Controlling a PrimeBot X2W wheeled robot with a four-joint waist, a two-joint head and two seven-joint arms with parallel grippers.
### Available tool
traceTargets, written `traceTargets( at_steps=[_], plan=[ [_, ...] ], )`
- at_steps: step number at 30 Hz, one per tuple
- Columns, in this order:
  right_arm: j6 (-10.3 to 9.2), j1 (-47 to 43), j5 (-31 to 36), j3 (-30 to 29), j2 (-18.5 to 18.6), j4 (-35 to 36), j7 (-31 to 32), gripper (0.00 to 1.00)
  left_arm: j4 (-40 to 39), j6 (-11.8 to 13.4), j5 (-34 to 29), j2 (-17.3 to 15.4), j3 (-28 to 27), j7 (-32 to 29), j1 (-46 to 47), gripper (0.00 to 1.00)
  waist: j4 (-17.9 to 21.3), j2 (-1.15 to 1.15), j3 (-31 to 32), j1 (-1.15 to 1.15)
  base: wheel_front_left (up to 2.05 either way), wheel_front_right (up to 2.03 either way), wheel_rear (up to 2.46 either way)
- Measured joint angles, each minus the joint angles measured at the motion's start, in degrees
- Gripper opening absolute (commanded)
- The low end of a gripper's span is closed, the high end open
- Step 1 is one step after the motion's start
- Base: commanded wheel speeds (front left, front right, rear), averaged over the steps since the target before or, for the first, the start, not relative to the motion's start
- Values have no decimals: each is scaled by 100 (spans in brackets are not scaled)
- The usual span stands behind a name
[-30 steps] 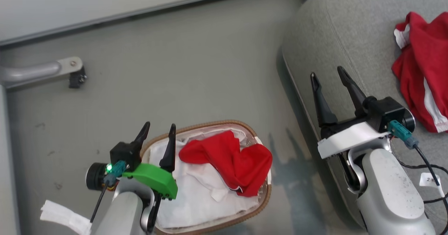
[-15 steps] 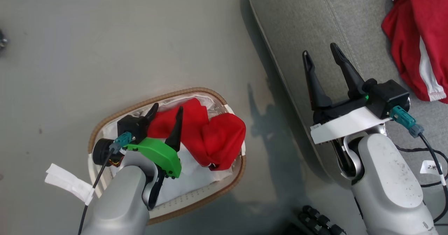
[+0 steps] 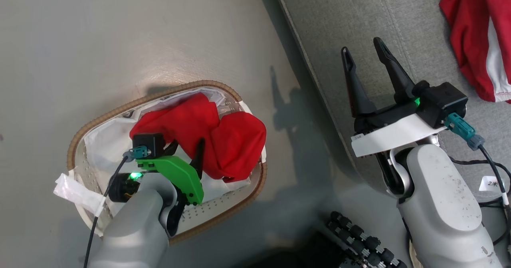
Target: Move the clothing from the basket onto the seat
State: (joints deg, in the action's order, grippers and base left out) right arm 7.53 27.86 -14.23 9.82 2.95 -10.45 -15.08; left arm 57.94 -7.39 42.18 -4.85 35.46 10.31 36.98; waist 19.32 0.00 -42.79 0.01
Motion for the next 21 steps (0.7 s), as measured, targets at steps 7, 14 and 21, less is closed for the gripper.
traceTargets(
  at_steps=[7,14,21],
  plan=[
    [0,104,9,22,-1,41,0,100,96,0,466,-43,311,73,181,100,-35,0,-149,0,0,0,0],
    [0,135,19,25,-1,92,0,100,138,0,717,-118,816,138,437,100,-65,0,-287,0,0,0,0],
    [0,207,-1,55,-1,65,0,100,201,0,948,-147,1252,181,541,47,-53,0,-327,0,0,0,0]
  ],
)
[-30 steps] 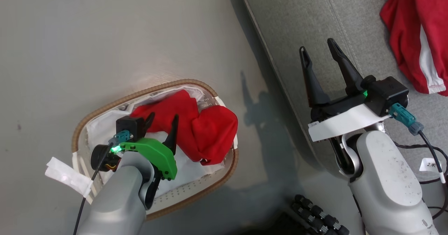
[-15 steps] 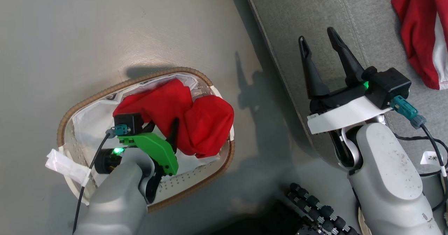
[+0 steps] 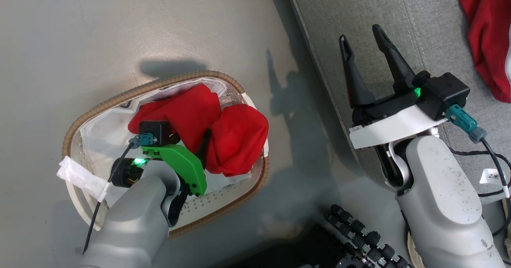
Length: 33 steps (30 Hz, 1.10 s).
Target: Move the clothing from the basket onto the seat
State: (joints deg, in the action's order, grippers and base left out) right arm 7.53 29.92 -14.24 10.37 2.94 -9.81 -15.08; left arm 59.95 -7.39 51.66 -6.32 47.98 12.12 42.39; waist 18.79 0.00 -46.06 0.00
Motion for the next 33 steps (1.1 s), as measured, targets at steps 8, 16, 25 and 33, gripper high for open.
traceTargets(
  at_steps=[8,16,25,33],
  plan=[
    [0,-3,-40,-4,-2,-144,0,100,-59,0,296,-118,376,166,-77,0,4,0,225,0,0,0,0],
    [0,-199,40,-67,-4,-349,0,100,-448,0,294,-240,315,282,-364,0,-57,0,789,0,0,0,0],
    [0,-646,219,-229,-11,-617,-1,100,-1381,0,-535,-227,-683,290,-1139,0,-284,0,1672,0,0,0,0],
    [0,-1171,283,-380,-10,-808,0,100,-2165,0,-1245,-108,-1350,290,-1879,0,-574,0,2556,-1,0,0,0]
  ],
)
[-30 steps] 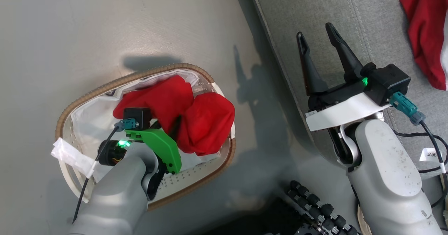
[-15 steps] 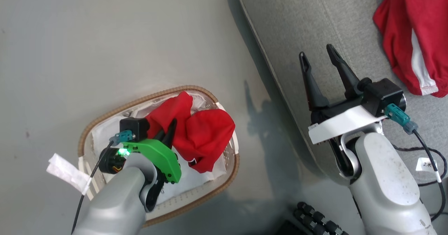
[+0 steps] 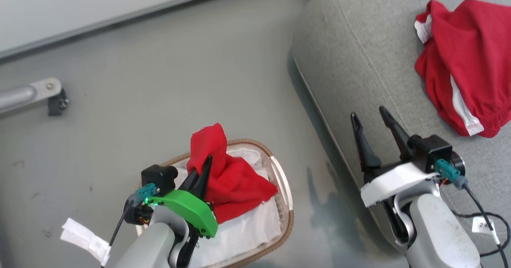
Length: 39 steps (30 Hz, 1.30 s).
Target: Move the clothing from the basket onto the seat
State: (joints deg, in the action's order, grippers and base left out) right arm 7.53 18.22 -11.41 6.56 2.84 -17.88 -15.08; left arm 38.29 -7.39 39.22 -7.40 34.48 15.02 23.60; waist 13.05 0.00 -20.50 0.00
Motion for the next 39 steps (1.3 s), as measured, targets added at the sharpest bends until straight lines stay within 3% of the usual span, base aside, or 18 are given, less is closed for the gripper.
traceTargets(
  at_steps=[8,15,27,33,39],
  plan=[
    [0,-526,42,88,-2,-172,0,100,-719,0,-411,124,-612,0,-484,0,-248,0,866,0,0,0,0],
    [0,-969,40,253,0,-257,0,100,-1179,0,-631,194,-797,0,-654,0,-402,0,1525,0,0,0,0],
    [0,-1218,32,443,0,-382,0,100,-1969,0,-848,221,-1028,0,-424,0,-631,0,2051,0,0,0,0],
    [0,-1260,83,931,2,-349,0,100,-2111,0,-946,230,-1044,0,-255,0,-700,0,2106,0,0,0,0],
    [0,-1135,-10,1916,5,-242,0,100,-2109,0,-1021,288,-1028,0,-190,0,-742,0,2087,0,0,0,0]
  ],
)
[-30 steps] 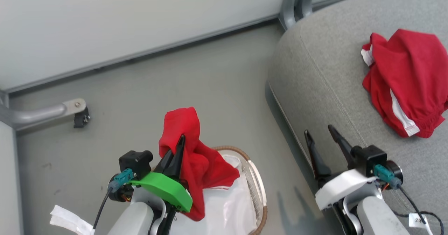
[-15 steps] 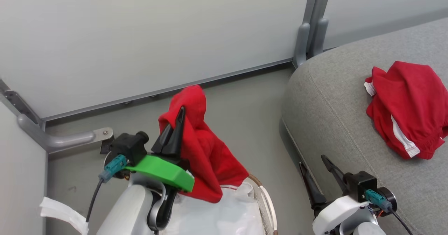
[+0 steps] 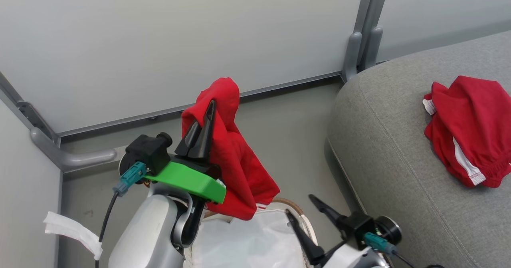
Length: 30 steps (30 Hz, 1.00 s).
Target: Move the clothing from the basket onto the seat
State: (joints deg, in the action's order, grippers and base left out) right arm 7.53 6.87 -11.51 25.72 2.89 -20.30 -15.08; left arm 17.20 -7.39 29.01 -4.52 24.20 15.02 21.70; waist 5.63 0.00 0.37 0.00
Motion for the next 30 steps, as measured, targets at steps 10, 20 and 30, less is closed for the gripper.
traceTargets(
  at_steps=[10,20,30],
  plan=[
    [0,793,-211,1018,22,-276,-1,100,36,0,-16,100,153,0,86,0,-149,0,-54,0,0,0,0],
    [0,1362,-230,1271,1,-848,0,100,90,0,86,158,567,0,245,0,-461,0,-85,0,0,0,0],
    [0,1632,-645,1662,-1,-1384,0,36,3,0,368,164,999,0,366,0,-737,0,-109,0,0,0,0]
  ],
)
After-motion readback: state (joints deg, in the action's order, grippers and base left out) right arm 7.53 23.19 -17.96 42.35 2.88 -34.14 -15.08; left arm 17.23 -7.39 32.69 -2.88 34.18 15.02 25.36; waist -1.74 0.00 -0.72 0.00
